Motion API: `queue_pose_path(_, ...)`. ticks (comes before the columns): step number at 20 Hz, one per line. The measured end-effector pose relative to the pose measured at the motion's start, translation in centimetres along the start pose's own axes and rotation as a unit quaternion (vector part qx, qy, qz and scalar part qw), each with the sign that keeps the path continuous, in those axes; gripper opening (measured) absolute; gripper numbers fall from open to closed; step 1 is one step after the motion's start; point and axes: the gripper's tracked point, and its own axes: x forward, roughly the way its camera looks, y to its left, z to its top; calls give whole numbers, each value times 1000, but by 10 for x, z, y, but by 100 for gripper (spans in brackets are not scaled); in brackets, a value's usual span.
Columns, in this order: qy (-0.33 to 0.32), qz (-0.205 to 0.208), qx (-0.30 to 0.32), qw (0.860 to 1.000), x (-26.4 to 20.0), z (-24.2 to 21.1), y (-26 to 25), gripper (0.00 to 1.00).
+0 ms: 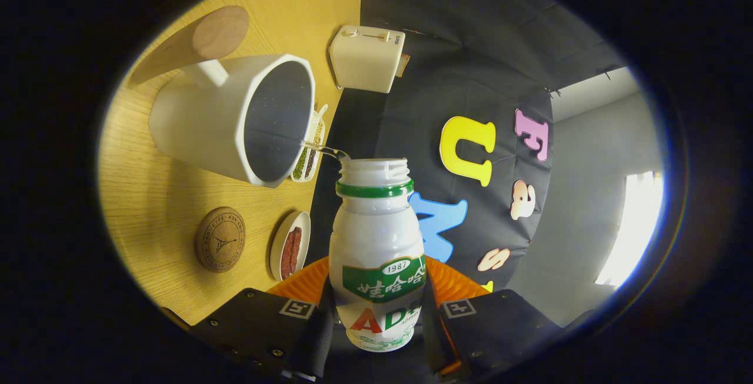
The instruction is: Take the bottle from table, then pour the juice into the cup, finally place the bottle on the coaster
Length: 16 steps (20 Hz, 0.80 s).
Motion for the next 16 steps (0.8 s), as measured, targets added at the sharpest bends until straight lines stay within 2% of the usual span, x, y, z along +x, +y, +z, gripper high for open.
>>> queue_pose_path(16, -1, -4, -20, 1000, 0, 1, -1, 64)
